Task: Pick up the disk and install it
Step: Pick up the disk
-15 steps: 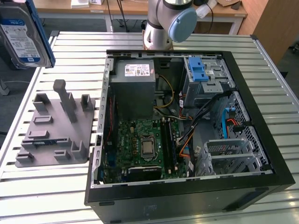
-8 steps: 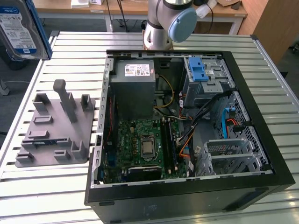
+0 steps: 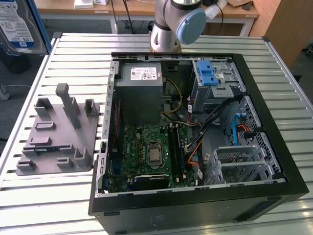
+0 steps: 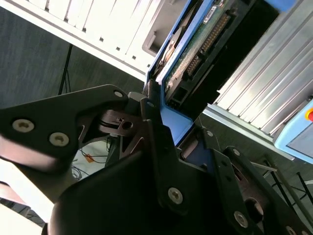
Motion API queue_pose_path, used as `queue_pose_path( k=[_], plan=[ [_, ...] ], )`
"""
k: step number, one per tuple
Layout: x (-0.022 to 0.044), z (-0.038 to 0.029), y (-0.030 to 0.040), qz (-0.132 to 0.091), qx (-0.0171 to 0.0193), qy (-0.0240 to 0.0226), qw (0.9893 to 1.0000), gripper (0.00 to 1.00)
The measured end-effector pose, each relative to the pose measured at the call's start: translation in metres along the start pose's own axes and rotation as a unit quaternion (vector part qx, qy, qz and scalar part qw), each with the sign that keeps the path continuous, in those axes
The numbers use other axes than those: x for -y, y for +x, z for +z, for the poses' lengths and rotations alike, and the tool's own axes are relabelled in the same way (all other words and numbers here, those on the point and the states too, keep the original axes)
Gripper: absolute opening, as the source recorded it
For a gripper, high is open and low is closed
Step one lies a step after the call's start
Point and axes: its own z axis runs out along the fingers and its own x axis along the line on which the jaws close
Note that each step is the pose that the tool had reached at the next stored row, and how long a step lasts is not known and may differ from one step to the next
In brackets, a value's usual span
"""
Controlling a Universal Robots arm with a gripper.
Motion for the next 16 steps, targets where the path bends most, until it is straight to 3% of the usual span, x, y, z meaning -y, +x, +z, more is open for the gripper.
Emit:
queue_pose_path(
  k=[16],
  plan=[
    [0.0031, -0.0019, -0.0001, 0.0, -0.0001, -0.0001, 1.0, 0.36]
  ],
)
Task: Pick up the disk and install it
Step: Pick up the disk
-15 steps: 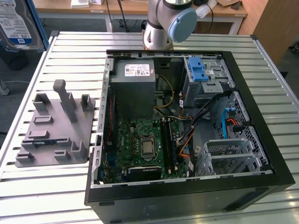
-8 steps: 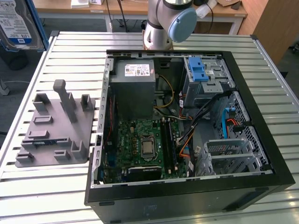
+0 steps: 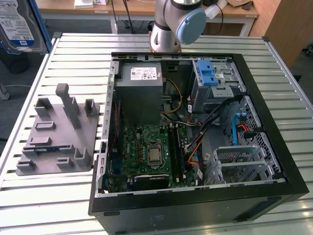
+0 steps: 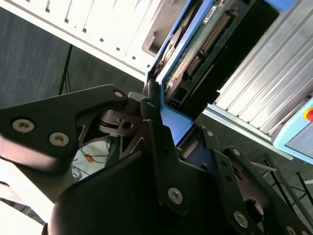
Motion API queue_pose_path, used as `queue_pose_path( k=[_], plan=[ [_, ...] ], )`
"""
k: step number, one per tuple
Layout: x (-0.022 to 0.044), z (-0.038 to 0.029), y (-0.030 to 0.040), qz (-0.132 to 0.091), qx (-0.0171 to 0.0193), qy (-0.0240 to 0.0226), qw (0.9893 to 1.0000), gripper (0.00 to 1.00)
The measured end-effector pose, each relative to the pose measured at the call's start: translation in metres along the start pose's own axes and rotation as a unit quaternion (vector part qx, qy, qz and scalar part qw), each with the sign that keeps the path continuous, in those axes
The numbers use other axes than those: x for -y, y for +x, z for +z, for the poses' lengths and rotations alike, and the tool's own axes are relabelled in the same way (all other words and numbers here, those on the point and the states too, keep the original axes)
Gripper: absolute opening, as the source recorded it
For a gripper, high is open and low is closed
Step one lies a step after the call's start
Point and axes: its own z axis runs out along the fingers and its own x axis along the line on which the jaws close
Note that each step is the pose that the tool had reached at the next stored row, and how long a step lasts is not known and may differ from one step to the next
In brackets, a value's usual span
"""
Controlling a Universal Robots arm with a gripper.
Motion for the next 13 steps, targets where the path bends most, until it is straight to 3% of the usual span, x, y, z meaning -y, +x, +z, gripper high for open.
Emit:
queue_pose_path(
  k=[13],
  plan=[
    [0.0079, -0.0001, -0.0001, 0.0, 0.0, 0.0, 1.0, 0.36]
  ],
)
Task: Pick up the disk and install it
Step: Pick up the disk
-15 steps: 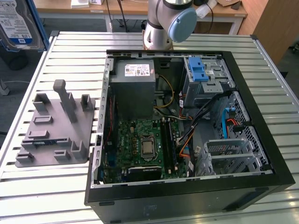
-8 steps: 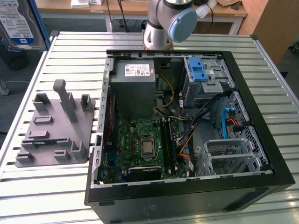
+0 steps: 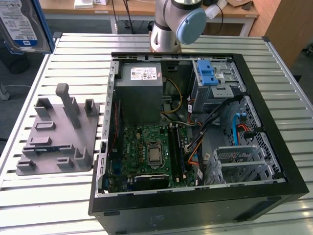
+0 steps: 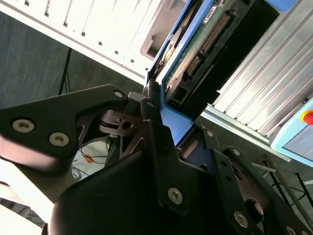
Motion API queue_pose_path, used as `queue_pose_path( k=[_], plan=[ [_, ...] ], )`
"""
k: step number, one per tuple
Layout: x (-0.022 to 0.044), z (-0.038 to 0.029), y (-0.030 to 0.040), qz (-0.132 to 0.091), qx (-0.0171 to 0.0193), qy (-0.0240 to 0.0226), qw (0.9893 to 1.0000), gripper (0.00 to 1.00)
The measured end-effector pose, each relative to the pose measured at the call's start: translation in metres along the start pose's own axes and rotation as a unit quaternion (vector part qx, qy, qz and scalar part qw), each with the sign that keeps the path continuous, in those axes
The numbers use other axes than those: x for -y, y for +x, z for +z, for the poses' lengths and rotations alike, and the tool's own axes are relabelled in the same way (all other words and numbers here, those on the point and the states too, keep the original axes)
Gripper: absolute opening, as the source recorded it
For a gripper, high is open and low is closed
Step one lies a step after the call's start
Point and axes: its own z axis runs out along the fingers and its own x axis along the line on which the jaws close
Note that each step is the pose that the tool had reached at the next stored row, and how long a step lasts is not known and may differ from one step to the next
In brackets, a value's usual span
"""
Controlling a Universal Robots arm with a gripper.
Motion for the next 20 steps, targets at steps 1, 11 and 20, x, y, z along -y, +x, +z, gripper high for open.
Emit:
queue_pose_path(
  k=[1, 11, 20],
  plan=[
    [0.0004, 0.0, 0.0, 0.0, 0.0, 0.0, 1.0, 0.36],
    [0.0045, 0.0, -0.0001, 0.0, 0.0, 0.0, 1.0, 0.36],
    [0.0078, -0.0001, -0.0001, 0.0, 0.0, 0.0, 1.0, 0.36]
  ],
)
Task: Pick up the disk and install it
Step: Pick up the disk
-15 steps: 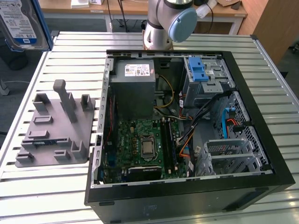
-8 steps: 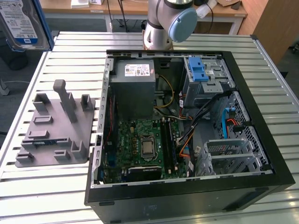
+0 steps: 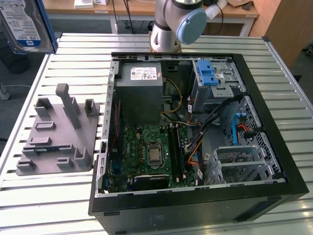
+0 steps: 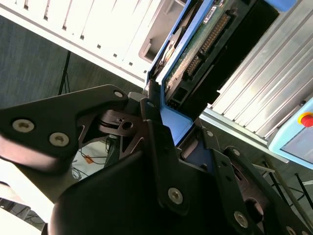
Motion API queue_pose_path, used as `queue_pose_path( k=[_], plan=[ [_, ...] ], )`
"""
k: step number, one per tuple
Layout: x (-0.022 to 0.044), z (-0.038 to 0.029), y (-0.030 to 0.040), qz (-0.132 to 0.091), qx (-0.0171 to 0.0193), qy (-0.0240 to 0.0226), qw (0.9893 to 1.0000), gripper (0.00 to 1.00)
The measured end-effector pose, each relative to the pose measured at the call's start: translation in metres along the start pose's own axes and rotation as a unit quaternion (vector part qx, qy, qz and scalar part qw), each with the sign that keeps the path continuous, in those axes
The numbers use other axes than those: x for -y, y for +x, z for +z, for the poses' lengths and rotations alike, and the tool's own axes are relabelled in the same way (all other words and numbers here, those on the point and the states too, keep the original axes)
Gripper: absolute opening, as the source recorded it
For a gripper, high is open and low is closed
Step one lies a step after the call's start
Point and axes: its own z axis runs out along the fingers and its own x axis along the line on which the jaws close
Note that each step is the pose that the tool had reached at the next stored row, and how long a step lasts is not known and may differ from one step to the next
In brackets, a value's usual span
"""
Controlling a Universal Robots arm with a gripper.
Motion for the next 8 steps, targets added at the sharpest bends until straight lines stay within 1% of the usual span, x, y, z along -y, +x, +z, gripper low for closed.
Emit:
queue_pose_path(
  k=[8],
  plan=[
    [0.0032, 0.0, -0.0001, 0.0, 0.0, 0.0, 1.0, 0.36]
  ],
)
